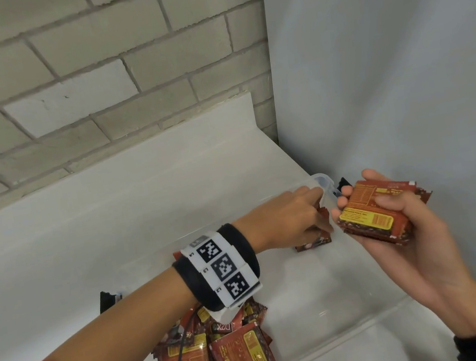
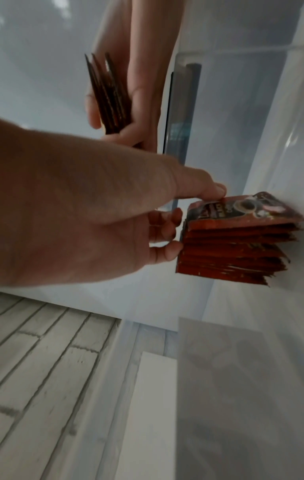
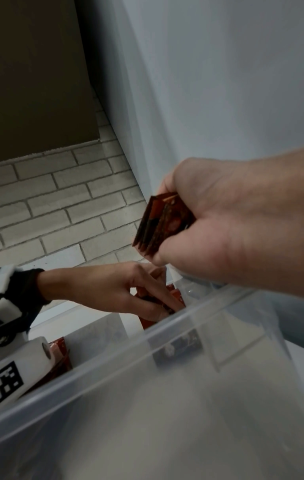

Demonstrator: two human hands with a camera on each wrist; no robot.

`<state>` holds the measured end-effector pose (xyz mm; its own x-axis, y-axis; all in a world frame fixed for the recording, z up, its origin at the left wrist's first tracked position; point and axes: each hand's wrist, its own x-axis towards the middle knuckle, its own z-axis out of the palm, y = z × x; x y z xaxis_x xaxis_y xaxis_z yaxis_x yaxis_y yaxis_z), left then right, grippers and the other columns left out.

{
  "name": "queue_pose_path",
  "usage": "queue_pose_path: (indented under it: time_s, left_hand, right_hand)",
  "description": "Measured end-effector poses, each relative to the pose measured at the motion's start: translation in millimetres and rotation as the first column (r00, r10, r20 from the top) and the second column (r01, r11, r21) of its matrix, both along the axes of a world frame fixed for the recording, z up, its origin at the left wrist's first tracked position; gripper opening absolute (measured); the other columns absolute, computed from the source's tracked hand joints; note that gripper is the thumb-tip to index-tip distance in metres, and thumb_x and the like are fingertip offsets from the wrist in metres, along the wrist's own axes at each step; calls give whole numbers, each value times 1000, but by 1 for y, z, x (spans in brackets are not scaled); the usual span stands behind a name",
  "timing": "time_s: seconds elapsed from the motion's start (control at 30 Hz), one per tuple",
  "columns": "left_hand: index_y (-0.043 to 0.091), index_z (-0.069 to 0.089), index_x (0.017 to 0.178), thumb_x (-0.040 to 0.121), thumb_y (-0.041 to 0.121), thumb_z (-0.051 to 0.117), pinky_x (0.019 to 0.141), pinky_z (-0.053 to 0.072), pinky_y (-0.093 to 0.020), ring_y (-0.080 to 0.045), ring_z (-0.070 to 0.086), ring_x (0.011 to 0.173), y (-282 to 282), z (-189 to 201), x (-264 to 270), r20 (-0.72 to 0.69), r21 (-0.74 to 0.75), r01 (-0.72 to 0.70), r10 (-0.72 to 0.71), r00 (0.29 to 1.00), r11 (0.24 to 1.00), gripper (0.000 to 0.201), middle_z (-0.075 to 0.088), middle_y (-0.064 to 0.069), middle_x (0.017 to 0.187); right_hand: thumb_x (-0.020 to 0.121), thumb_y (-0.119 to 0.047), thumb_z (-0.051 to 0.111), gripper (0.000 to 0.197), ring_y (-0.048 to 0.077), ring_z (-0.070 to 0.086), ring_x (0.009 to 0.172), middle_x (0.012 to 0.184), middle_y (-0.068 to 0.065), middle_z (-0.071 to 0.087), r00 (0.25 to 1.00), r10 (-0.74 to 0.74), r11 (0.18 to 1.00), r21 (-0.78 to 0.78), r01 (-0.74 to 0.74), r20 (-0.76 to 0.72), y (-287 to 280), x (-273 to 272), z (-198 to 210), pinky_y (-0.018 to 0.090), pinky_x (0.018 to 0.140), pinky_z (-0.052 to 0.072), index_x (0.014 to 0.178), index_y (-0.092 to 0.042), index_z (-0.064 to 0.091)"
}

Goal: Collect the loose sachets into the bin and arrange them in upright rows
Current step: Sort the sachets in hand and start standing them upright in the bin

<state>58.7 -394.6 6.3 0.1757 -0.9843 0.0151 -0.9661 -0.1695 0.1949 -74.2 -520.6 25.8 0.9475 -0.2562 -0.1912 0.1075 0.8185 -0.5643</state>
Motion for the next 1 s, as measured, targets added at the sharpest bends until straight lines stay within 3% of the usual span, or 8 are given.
queue_pose_path:
  time_s: [0.13, 0.27, 0.37, 0.53, 0.67, 0.77, 0.93, 1.0]
  left_hand:
    - [5, 72, 97, 89, 12, 62, 73, 41, -35, -31, 50, 87, 4, 1, 4, -86, -25, -47, 45, 995, 999, 15, 51, -18, 90]
    - [-1, 65, 101, 94, 12, 56, 75, 33, -26, -15, 40, 84, 7, 15, 7, -244, -21, -158, 148, 958, 987, 17, 44, -5, 89]
    - [6, 63, 112, 99, 17, 47, 74, 38, -20, -14, 50, 83, 9, 28, 6, -352, -84, -235, 192, 916, 968, 24, 56, -8, 94]
    - [4, 63, 114, 101, 23, 44, 81, 51, -30, -17, 63, 88, 14, 47, -5, -616, -183, -367, 185, 766, 912, 29, 68, -8, 95]
    - [9, 64, 111, 91, 23, 63, 79, 53, -33, -17, 64, 89, 16, 53, -9, -741, -173, -429, 170, 650, 887, 25, 68, -7, 97]
    - [6, 63, 105, 85, 14, 70, 80, 52, -43, -26, 63, 91, 18, 57, -9, -794, -190, -463, 142, 591, 866, 23, 67, -14, 97]
    - [10, 61, 96, 84, 2, 68, 77, 50, -30, -16, 58, 86, 22, 67, -11, -836, -268, -469, 38, 547, 842, 15, 63, 3, 87]
    - [10, 61, 91, 83, -3, 67, 78, 49, -27, -17, 58, 86, 25, 69, -12, -847, -307, -454, -23, 531, 837, 17, 63, 0, 88]
  right_hand:
    - [77, -5, 50, 45, 31, 69, 93, 107, 21, 67, 999, 31, 997, -74, -31, -10, 0, 1, -3, 41, 92, 51, 120, -15, 56]
    - [79, -6, 52, 42, 28, 70, 95, 105, 18, 70, 998, 58, 984, -171, -59, -10, 0, 2, -3, 35, 88, 54, 119, -17, 58]
    - [78, -7, 56, 39, 26, 69, 98, 107, 15, 70, 998, 60, 971, -231, -66, -31, 0, 2, -6, 34, 86, 55, 115, -19, 61]
    - [79, -11, 59, 33, 27, 68, 100, 113, 15, 69, 993, 92, 951, -290, -110, -73, -1, 3, -8, 41, 89, 52, 110, -22, 64]
    - [80, -14, 58, 34, 31, 67, 103, 114, 14, 69, 992, 107, 939, -322, -123, -68, -1, 3, -8, 54, 89, 51, 114, -17, 60]
    - [80, -22, 60, 45, 32, 68, 100, 115, 17, 68, 988, 134, 934, -324, -150, -70, 1, 4, -7, 48, 77, 58, 124, -9, 56]
    - [55, -65, 77, 94, 30, 69, 100, 115, 16, 68, 980, 191, 926, -320, -201, -64, 2, 5, -6, 42, 72, 58, 127, -10, 56]
    - [42, -72, 79, 106, 28, 70, 89, 106, 19, 68, 972, 223, 939, -249, -236, -76, 1, 7, -8, 44, 71, 57, 125, -9, 58]
